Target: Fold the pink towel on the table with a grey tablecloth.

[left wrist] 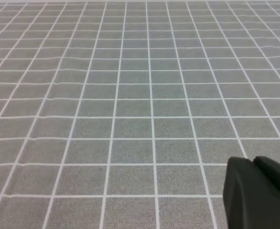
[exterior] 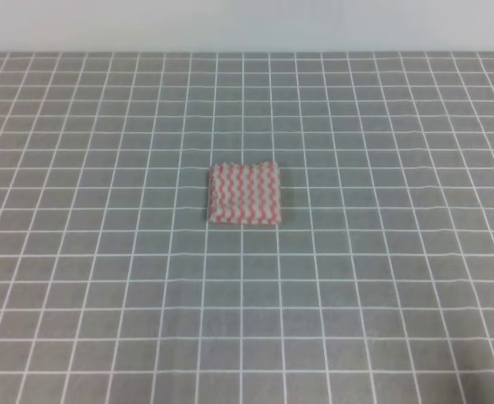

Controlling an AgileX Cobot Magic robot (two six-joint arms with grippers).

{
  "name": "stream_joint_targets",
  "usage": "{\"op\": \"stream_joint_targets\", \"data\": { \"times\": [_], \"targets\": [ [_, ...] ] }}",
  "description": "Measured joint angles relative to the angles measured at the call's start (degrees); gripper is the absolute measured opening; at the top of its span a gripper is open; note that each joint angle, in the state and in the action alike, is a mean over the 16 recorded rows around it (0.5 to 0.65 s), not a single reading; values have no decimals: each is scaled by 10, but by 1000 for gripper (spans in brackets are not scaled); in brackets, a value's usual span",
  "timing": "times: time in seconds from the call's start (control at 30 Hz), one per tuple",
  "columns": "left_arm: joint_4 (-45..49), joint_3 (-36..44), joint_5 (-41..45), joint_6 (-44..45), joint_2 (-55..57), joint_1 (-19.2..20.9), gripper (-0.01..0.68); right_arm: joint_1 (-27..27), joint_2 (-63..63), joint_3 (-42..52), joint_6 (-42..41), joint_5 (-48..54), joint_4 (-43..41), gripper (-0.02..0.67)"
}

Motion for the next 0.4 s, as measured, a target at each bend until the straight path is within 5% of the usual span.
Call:
{"op": "stream_joint_targets", "data": {
  "times": [0.4],
  "targets": [
    [-1,1,0,-1,-1,0,1,0,2,4,0,-2,-1,-17]
  ]
}}
